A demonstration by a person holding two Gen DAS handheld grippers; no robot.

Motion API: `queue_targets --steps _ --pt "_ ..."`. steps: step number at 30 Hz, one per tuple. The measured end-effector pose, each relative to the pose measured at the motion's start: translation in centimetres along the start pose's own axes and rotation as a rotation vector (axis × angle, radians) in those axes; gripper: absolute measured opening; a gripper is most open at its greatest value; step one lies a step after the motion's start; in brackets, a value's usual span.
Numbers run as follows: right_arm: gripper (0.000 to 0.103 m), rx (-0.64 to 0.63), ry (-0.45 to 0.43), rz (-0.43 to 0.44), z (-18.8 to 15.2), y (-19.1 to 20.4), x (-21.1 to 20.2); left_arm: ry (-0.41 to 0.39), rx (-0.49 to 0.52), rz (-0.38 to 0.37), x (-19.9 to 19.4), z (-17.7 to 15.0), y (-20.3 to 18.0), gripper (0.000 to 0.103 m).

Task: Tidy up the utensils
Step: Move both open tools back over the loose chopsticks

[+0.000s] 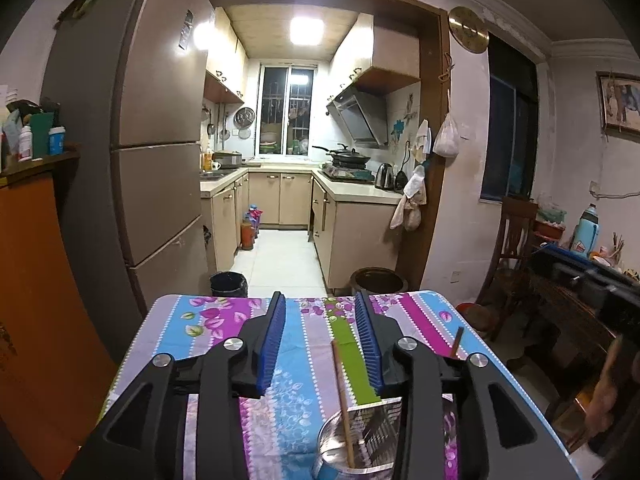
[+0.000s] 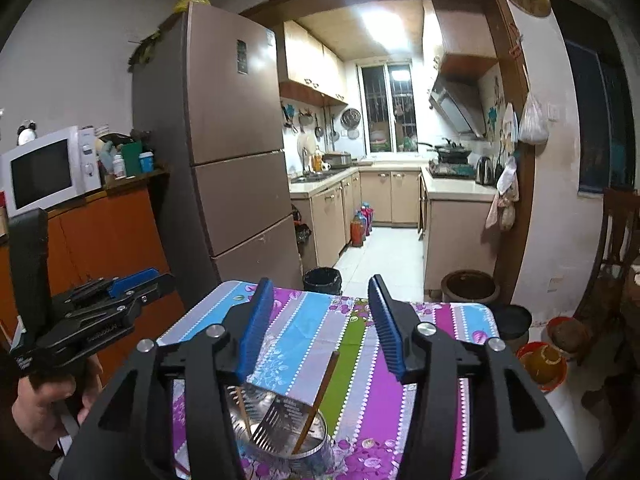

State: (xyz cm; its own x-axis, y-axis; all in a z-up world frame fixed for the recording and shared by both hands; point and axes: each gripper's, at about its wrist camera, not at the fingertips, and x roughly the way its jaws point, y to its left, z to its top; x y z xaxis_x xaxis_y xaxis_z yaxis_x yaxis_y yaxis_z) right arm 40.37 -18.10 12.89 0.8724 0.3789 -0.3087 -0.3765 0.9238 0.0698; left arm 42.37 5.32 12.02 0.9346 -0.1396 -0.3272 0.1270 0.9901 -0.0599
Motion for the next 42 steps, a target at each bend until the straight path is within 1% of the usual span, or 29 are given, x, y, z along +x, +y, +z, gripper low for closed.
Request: queue_targets --steps 1,2,3,4,5,6,7,9,10,12,16,18,19,21,23,24,26,28,29,31,32,33,34,36,37,38,40,41,42 --pt "0.054 -0.009 -0.01 0.006 0.0 0.1 -1.0 -0.012 0.003 0.001 -1.0 -0.2 0.3 0.043" --pt "0.057 -0.024 -0.026 0.017 0.0 0.5 -2.6 -0.029 0.01 0.002 -2.2 -0.4 0.5 0.048" --pt "0.061 -0.038 -0.041 0.028 -0.1 0.9 -4.1 -0.05 0.02 0.003 -3.7 -0.8 0.6 0.056" --pt "0.065 -0.045 -0.054 0.038 -0.2 1.2 -5.4 -0.08 0.035 0.005 -5.8 -1.4 0.8 0.06" --pt "0.067 -0.054 -0.077 0.055 -0.6 1.7 -7.5 -0.105 0.047 0.008 -7.4 -1.9 0.8 0.066" --pt "0.071 -0.06 -0.095 0.064 -0.9 2.0 -9.1 -0.128 0.06 0.014 -9.1 -2.5 0.9 0.071" --pt "0.076 -0.063 -0.109 0.072 -1.3 2.2 -10.5 -0.157 0.069 0.019 -11.4 -3.4 1.1 0.073" --pt "0.083 -0.062 -0.142 0.09 -2.5 2.7 -13.8 -0.195 0.09 0.022 -15.3 -5.4 1.3 0.081" --pt "0.087 -0.058 -0.154 0.095 -3.3 2.9 -15.1 -0.205 0.099 0.022 -16.6 -6.2 1.3 0.083" --pt "0.09 -0.053 -0.167 0.103 -5.4 3.4 -17.4 -0.222 0.117 0.035 -19.4 -8.1 1.3 0.087" --pt "0.09 -0.045 -0.163 0.119 -10.6 4.9 -20.4 -0.218 0.095 0.026 -24.1 -12.8 1.8 0.089" --pt "0.09 -0.041 -0.158 0.124 -13.1 5.7 -21.2 -0.205 0.089 0.026 -25.3 -15.0 1.9 0.09" --pt "0.09 -0.04 -0.157 0.119 -14.2 6.0 -21.6 -0.194 0.09 0.041 -25.7 -16.6 1.9 0.09" --pt "0.09 -0.035 -0.143 0.118 -17.0 6.8 -21.9 -0.171 0.085 0.046 -26.2 -19.3 2.1 0.09" --pt "0.09 -0.016 -0.113 0.118 -19.9 7.5 -21.8 -0.119 0.071 0.035 -25.8 -22.6 2.2 0.09" --pt "0.089 -0.01 -0.093 0.123 -21.2 7.7 -21.6 -0.08 0.066 0.028 -25.2 -24.3 2.2 0.09" --pt "0.08 -0.007 -0.052 0.121 -23.6 8.3 -20.9 -0.016 0.066 0.005 -23.9 -26.5 2.1 0.09" --pt "0.068 -0.014 -0.008 0.114 -25.5 8.7 -20.1 0.02 0.088 -0.001 -23.0 -28.6 1.4 0.09" --pt "0.066 -0.016 0.016 0.115 -26.5 9.0 -19.7 0.034 0.102 -0.01 -22.5 -29.5 0.9 0.09" --pt "0.056 -0.014 0.057 0.118 -28.2 9.4 -18.8 0.049 0.103 -0.024 -22.0 -30.6 0.4 0.088" --pt "0.053 -0.012 0.073 0.117 -28.8 9.5 -18.5 0.062 0.098 -0.035 -21.6 -31.2 0.2 0.086" --pt "0.048 -0.006 0.094 0.12 -29.6 9.6 -18.0 0.075 0.092 -0.044 -21.2 -31.6 0.1 0.081" --pt "0.044 -0.003 0.11 0.125 -30.4 9.7 -17.9 0.094 0.084 -0.055 -20.8 -32.3 0.0 0.079" --pt "0.04 -0.017 0.14 0.119 -31.9 10.2 -17.1 0.115 0.098 -0.061 -20.1 -33.6 -0.6 0.071" --pt "0.038 -0.015 0.151 0.122 -32.6 10.3 -16.9 0.122 0.105 -0.058 -19.9 -33.9 -0.7 0.069" --pt "0.037 -0.015 0.161 0.125 -33.2 10.4 -16.6 0.13 0.107 -0.061 -19.7 -34.4 -0.9 0.064" --pt "0.034 -0.034 0.169 0.107 -34.1 10.8 -16.2 0.146 0.104 -0.073 -19.4 -35.4 -1.4 0.057" --pt "0.032 -0.033 0.176 0.102 -34.4 10.6 -15.9 0.151 0.108 -0.075 -19.2 -35.8 -1.6 0.051" --pt "0.03 -0.03 0.181 0.097 -34.7 10.6 -15.6 0.152 0.117 -0.078 -19.1 -36.2 -1.9 0.049"
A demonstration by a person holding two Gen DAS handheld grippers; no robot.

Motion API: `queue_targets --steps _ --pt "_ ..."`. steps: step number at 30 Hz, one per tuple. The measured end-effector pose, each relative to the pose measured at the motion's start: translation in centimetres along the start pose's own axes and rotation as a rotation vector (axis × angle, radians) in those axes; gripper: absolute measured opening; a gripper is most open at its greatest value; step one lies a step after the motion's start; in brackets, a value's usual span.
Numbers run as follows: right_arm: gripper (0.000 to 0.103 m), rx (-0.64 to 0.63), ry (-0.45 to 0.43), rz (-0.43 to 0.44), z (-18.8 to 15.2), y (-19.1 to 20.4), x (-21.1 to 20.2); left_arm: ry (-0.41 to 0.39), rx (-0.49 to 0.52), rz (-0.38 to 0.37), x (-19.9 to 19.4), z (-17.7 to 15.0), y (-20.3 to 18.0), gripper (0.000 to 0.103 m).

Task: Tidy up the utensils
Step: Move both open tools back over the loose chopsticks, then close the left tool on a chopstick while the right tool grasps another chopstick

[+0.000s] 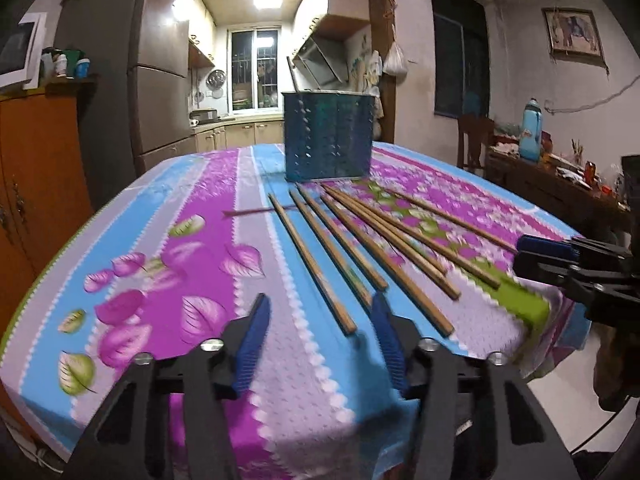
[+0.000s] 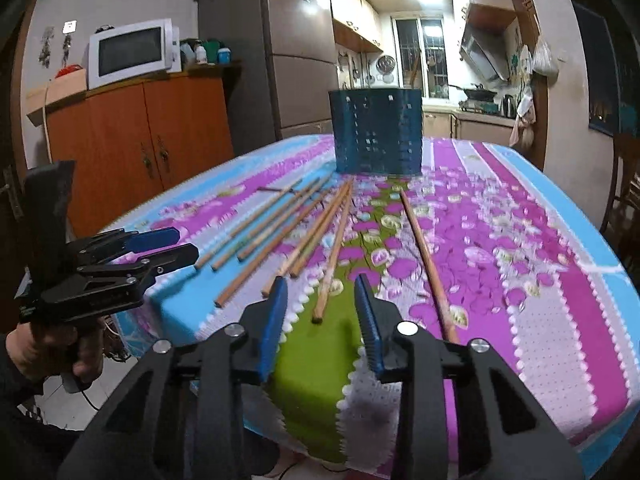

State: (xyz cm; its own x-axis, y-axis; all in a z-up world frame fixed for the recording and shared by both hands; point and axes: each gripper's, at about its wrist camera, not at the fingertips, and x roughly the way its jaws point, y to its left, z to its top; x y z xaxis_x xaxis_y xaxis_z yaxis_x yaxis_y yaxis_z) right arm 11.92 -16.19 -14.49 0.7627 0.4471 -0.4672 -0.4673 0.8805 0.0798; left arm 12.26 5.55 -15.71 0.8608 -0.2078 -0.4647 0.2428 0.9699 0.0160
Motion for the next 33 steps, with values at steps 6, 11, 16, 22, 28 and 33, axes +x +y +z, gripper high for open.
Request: queue_targets --steps 6,11,16,22,28,33 --pt "0.023 0.0 0.016 -0.022 -1.0 -0.2 1.0 -0.004 0.018 0.016 0.8 -0.7 -1.1 0.03" --pt "0.02 0.003 0.015 -0.028 -1.3 -0.2 1.3 -0.019 0.016 0.029 1.0 -0.8 -1.0 0.018" --pt "0.015 -0.014 0.01 -0.029 -1.3 0.3 1.5 -0.031 0.002 0.044 0.9 -1.1 -0.6 0.01" --pt "0.014 -0.031 -0.003 -0.039 -1.3 0.8 1.9 -0.055 0.017 0.061 0.7 -1.4 -1.0 0.01" --pt "0.014 -0.047 -0.014 -0.057 -1.3 1.0 2.0 -0.075 0.01 0.067 0.8 -1.6 -1.2 0.011" --pt "0.014 -0.061 -0.022 -0.07 -1.4 1.3 2.0 -0.09 0.014 0.076 0.8 -1.8 -1.3 0.011"
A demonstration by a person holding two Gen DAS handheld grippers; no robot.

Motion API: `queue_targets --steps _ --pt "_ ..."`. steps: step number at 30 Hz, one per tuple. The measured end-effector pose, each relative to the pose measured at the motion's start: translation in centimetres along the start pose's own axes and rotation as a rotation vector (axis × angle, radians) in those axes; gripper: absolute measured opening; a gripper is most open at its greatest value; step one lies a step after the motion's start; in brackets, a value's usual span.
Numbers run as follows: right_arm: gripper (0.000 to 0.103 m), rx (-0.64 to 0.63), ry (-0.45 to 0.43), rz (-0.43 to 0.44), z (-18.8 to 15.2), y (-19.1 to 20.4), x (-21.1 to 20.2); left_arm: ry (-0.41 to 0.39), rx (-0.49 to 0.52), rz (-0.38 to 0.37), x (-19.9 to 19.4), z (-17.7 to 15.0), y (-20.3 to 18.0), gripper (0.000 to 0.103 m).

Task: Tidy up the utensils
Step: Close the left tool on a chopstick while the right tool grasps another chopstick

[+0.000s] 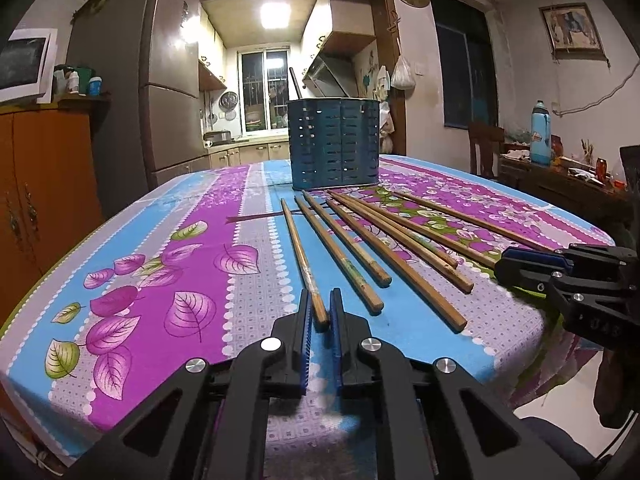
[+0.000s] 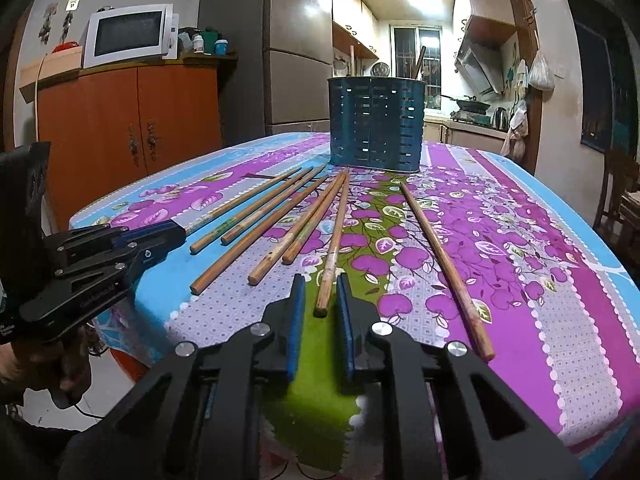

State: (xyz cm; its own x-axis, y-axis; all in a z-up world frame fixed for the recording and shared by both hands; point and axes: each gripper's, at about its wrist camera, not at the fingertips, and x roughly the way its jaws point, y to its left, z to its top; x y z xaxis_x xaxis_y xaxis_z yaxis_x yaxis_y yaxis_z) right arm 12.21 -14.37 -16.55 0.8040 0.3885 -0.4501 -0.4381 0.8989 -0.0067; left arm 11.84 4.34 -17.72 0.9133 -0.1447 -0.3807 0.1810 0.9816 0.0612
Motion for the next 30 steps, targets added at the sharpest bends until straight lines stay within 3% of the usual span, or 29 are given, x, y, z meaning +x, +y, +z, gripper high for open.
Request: queue_targets --steps 8,12,17,25,30 --pt "0.014 -0.015 -0.012 -0.018 -0.2 0.2 -0.2 -0.014 -0.013 -0.001 0.0 -0.2 0.1 0.011" --pt "0.006 -0.012 -0.02 -0.015 -0.3 0.5 -0.2 -0.01 -0.037 0.005 -0.1 0.0 0.1 0.01" --pt "0.006 0.011 -0.031 -0.023 -0.2 0.1 -0.4 -0.02 -0.039 0.006 -0.5 0.3 0.3 0.009" --pt "0.006 -0.001 -0.109 -0.041 2.4 -0.5 -3.4 -0.117 -0.026 0.016 -3.6 3.2 0.6 0.009" --pt "0.005 -0.027 -0.195 -0.05 5.9 -1.5 -6.2 -0.199 -0.008 0.018 -5.8 6.1 0.5 0.009"
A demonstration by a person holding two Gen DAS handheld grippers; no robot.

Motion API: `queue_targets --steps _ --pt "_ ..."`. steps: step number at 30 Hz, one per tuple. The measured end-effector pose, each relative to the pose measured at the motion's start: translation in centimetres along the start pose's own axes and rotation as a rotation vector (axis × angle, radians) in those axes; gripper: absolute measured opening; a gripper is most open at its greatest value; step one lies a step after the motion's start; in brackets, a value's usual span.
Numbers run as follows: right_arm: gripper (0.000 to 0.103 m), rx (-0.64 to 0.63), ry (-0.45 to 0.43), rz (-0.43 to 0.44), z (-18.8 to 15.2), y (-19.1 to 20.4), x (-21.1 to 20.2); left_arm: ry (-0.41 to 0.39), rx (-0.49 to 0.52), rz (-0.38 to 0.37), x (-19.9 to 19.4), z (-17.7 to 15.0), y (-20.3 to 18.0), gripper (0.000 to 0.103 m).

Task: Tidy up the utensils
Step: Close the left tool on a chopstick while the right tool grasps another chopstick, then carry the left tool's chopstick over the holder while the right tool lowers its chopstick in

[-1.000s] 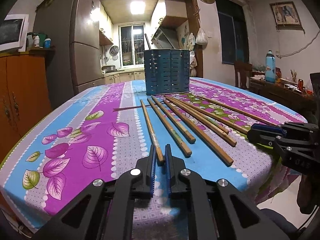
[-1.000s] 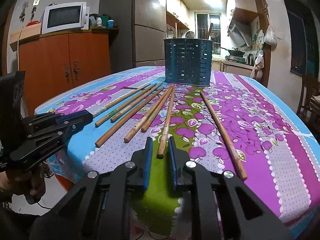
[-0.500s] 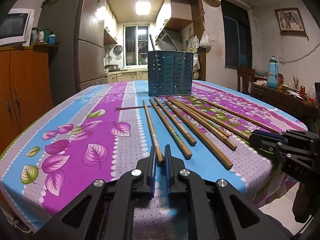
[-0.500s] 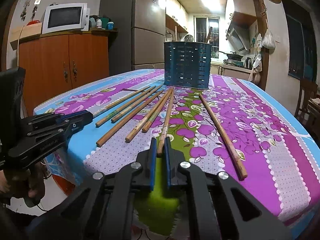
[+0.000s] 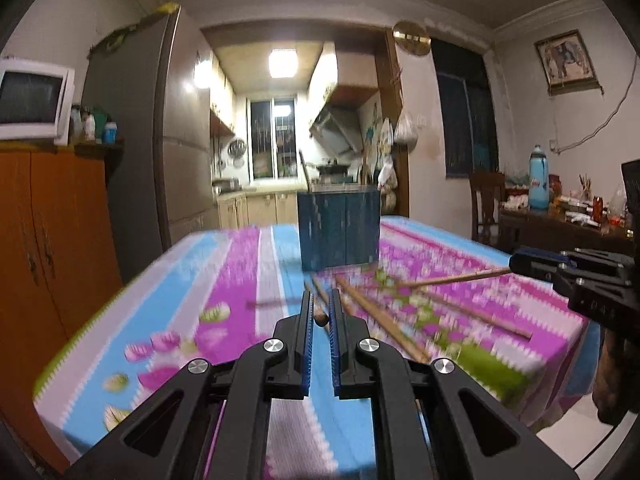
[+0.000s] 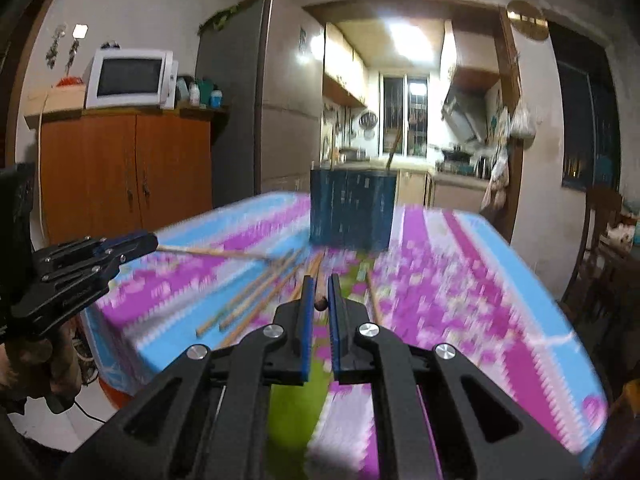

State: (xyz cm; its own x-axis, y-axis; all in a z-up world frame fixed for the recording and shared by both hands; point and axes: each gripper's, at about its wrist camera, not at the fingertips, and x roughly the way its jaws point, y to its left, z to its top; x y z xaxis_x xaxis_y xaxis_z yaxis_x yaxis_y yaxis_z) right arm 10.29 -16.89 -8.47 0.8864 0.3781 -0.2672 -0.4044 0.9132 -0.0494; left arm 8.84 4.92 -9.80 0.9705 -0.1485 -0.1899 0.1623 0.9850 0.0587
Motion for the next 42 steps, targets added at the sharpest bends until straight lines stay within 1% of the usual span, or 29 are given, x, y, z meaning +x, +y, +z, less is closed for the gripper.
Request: queue_targets --steps 5,9,13,17,18,20,21,22,23,24,26,27,28,30,32,36,37,39,42 --pt "0.005 -0.035 -0.063 0.03 3.9 -0.5 -0.6 -0.072 0.024 0.0 -0.5 3.4 -0.3 0.008" --pt "0.005 -0.044 -0.07 0.061 6.2 -0.9 0.1 -0.109 0.04 -0.005 -0.1 6.1 -0.3 0.008" --pt "0.005 -0.033 -0.056 0.081 7.9 -1.7 1.4 -0.103 0.049 -0.009 1.6 8.5 0.0 0.008" --pt "0.005 -0.041 -0.046 0.087 9.1 -1.9 2.2 -0.078 0.017 -0.008 2.4 9.3 1.0 0.008" --pt "0.005 -0.046 -0.047 0.089 9.2 -1.8 2.2 -0.075 0.002 -0.002 2.2 9.1 1.6 0.008" --pt "0.005 -0.054 -0.045 0.092 8.9 -1.6 1.8 -0.032 -0.018 0.001 1.9 7.8 2.7 0.008" --pt "0.005 -0.057 -0.042 0.094 8.7 -1.5 1.5 -0.023 -0.023 0.009 1.6 7.0 3.3 0.009" --pt "0.005 -0.06 -0.039 0.095 8.3 -1.5 1.2 0.001 -0.03 0.008 1.1 5.7 3.8 0.009" --pt "0.005 -0.062 -0.037 0.094 8.2 -1.4 0.9 0.025 -0.036 0.007 0.8 4.3 4.3 0.012" --pt "0.005 -0.064 -0.039 0.09 7.9 -1.4 0.6 0.038 -0.041 0.018 0.3 2.6 4.8 0.027" --pt "0.005 -0.05 -0.038 0.085 7.2 -1.5 -0.1 0.061 -0.049 0.048 -0.6 -0.3 5.8 0.045" --pt "0.005 -0.035 -0.036 0.083 6.7 -1.6 -0.4 0.071 -0.056 0.06 -0.9 -1.3 6.3 0.046" --pt "0.005 -0.027 -0.034 0.081 6.4 -1.7 -0.5 0.096 -0.068 0.071 -1.1 -2.9 6.9 0.046" --pt "0.005 -0.006 -0.022 0.069 5.3 -1.8 -1.0 0.124 -0.09 0.074 -1.5 -4.8 7.4 0.046" --pt "0.005 0.018 -0.002 0.06 4.0 -2.0 -1.2 0.141 -0.065 0.07 -1.6 -6.2 6.8 0.046" --pt "0.005 0.044 0.031 0.051 2.5 -2.0 -1.3 0.147 -0.024 0.056 -1.4 -7.4 5.5 0.045" --pt "0.005 0.045 0.037 0.049 2.3 -1.9 -1.3 0.143 -0.019 0.059 -1.3 -7.6 5.3 0.042" --pt "0.005 0.049 0.051 0.045 1.8 -1.7 -1.2 0.145 -0.019 0.053 -1.2 -7.9 5.1 0.025" --pt "0.005 0.042 0.064 0.042 1.3 -1.5 -1.1 0.149 -0.016 0.044 -1.0 -8.4 4.8 0.017"
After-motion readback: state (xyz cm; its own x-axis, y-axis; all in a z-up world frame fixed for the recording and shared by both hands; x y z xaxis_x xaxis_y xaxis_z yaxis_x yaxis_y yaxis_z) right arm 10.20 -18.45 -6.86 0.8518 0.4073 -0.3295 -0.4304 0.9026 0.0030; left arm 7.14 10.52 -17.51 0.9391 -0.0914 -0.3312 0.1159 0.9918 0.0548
